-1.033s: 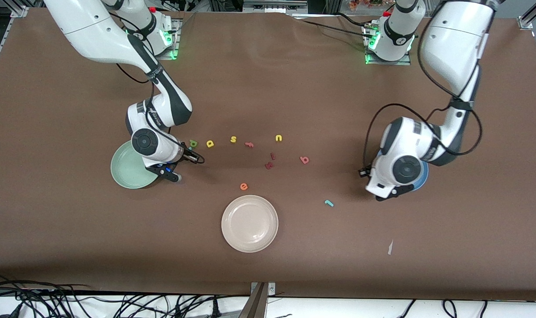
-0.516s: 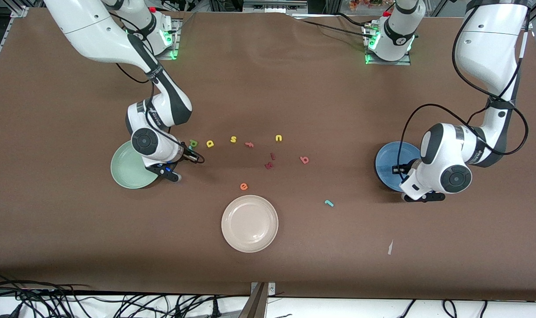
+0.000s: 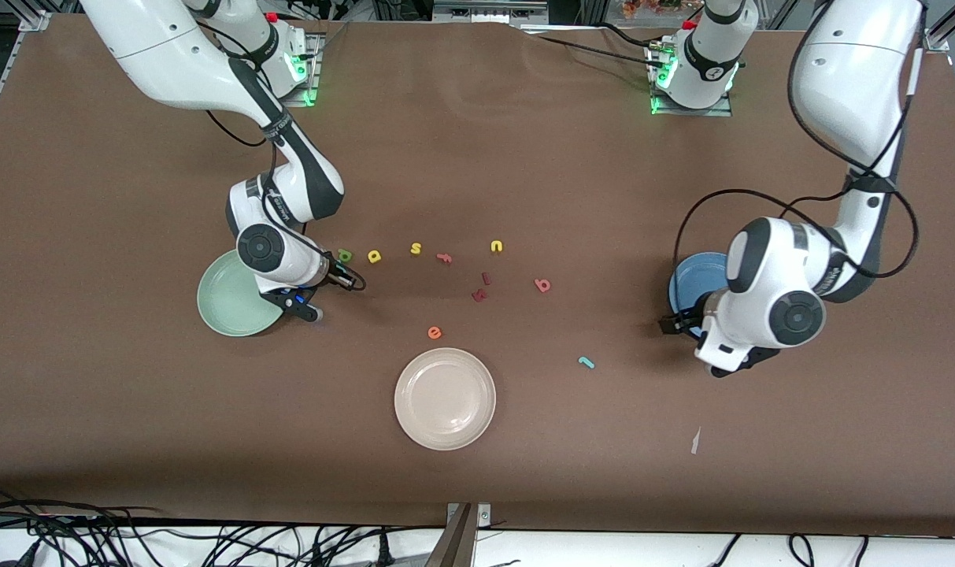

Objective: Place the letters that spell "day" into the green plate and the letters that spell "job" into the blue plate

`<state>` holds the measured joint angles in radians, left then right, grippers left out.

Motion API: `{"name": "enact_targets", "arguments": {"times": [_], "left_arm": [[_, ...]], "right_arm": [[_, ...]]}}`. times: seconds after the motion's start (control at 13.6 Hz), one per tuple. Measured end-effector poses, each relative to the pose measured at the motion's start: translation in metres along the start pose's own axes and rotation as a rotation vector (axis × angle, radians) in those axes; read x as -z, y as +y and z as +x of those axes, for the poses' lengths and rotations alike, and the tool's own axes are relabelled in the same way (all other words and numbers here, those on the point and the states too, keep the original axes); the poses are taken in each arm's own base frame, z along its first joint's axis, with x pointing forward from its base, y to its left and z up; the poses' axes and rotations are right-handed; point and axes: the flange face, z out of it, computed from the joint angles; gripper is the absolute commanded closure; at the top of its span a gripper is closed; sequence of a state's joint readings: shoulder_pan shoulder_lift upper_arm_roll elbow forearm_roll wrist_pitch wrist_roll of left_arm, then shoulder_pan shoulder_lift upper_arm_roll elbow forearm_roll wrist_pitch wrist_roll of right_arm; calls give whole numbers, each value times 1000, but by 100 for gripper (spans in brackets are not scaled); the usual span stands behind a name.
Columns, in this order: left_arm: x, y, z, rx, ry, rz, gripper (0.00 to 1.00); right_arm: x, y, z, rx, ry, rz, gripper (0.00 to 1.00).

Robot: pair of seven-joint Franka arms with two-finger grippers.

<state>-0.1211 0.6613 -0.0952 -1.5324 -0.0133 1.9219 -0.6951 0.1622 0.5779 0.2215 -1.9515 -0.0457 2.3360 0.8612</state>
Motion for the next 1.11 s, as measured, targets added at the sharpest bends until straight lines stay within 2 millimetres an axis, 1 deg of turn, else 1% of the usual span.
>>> {"name": "enact_targets", "arguments": {"times": [0.15,0.22,0.3,0.37,0.44,0.52,0.59,0.66,0.81,0.89,1.11], "left_arm": [[-7,45,-13,130,24,-10,0],[-10,64,-16,192,39,-24,0],[-12,79,-16,253,58,-49,0],[-13,90,-14,315,80,-84,0],[-13,99,-11,378,105,-129,0],[-14,107,-9,435,128,-178,0],[-18,114,-8,474,144,-217,0],[-26,120,-9,496,150,-233,0],[-46,130,-13,521,149,-233,0],[-51,132,-14,528,149,-231,0],[-54,136,-15,549,151,-239,5]], "right_arm": [[-1,-2,-5,-13,-2,1,64],[-2,-3,-7,-14,-4,0,64],[-2,-4,-10,-14,-5,0,65],[-2,-5,-11,-14,-5,2,68],[-2,-4,-12,-14,-1,4,68],[-2,-3,-13,-14,3,8,69],[-2,-2,-14,-14,7,10,72],[-2,-2,-14,-14,10,13,78],[-2,-1,-15,-13,12,15,96],[-2,-1,-15,-13,13,15,100],[-2,-3,-17,-9,14,18,100]]}}
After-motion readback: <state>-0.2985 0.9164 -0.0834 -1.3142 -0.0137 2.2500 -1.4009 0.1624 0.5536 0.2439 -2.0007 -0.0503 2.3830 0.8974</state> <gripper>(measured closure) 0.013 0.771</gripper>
